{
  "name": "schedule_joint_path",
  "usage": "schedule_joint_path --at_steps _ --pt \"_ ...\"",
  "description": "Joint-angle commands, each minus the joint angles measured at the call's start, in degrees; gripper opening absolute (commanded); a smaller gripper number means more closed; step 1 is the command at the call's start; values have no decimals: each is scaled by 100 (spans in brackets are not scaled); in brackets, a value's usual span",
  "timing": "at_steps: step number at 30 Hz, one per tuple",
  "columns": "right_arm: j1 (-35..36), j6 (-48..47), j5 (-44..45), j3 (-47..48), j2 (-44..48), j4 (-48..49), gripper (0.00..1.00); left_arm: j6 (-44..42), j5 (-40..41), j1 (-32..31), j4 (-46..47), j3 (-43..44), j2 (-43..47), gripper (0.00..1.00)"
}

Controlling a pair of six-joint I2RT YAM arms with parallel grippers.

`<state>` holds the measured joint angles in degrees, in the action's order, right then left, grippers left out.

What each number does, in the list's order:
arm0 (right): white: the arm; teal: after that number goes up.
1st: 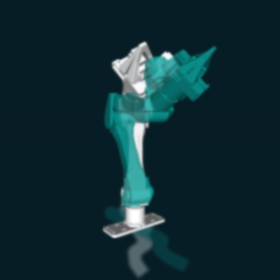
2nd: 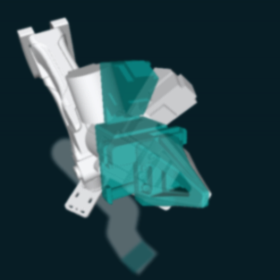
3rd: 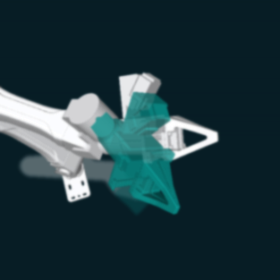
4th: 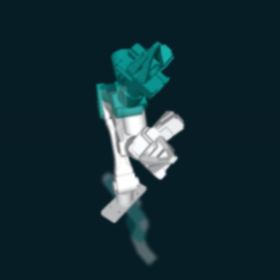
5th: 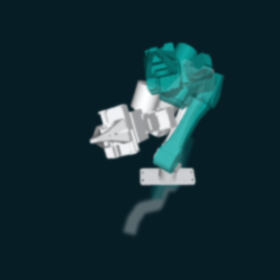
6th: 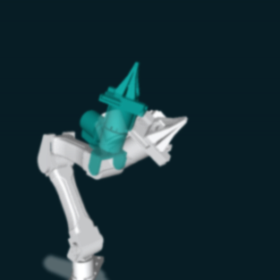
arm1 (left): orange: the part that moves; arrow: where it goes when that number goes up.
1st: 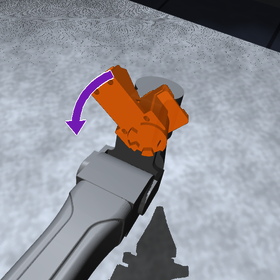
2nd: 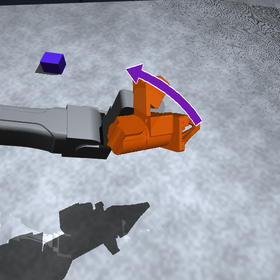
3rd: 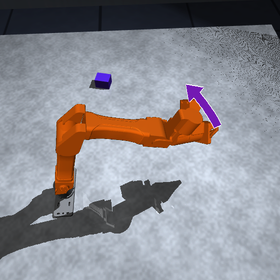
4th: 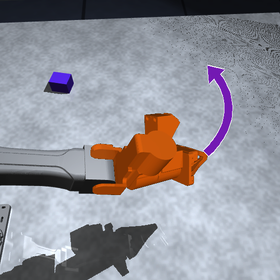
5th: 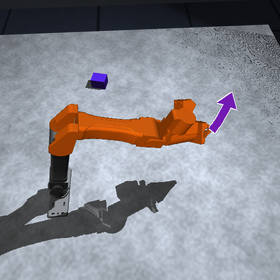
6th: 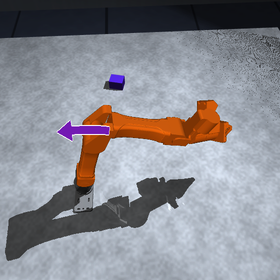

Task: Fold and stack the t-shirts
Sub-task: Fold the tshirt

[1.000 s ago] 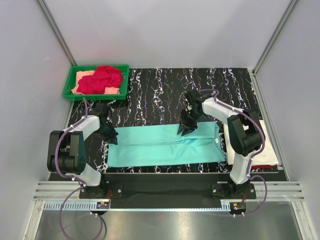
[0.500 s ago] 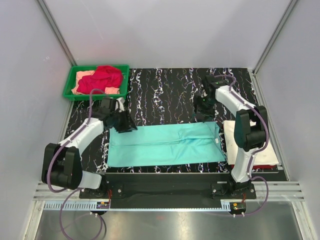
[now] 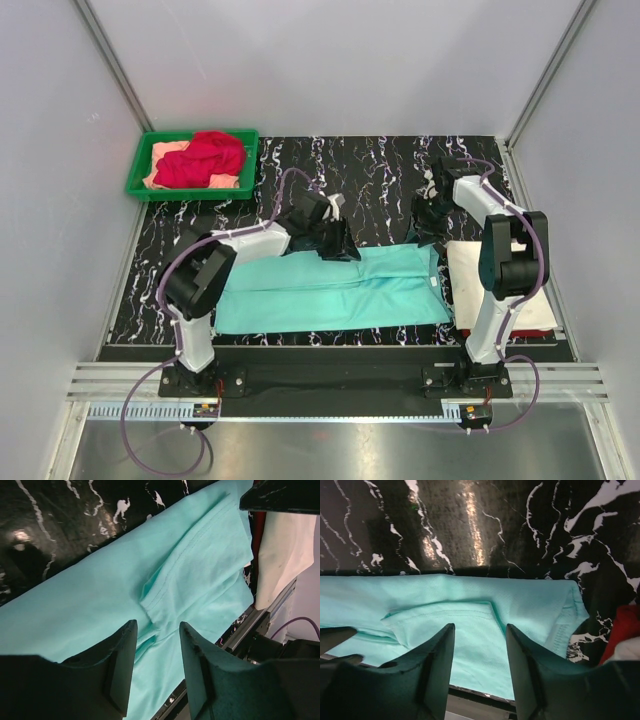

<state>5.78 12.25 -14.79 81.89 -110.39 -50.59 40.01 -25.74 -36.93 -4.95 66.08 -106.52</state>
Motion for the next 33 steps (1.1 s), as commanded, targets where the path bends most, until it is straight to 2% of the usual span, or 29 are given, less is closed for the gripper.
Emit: schedule_joint_path --at_steps 1,5,13,26,33 --pt "-33 -100 -437 64 62 321 50 262 297 -113 161 326 -237 45" --pt "-33 -91 -437 161 -61 313 45 227 367 -192 -14 589 -545 45" --pt "-33 -144 -455 82 -150 339 44 288 534 -210 -269 757 -756 43" --pt "-33 -258 -350 20 -237 357 45 534 -116 -280 -15 959 -1125 43" --pt "-33 -276 -244 -68 -273 383 44 517 -142 -306 -41 1029 -1143 36"
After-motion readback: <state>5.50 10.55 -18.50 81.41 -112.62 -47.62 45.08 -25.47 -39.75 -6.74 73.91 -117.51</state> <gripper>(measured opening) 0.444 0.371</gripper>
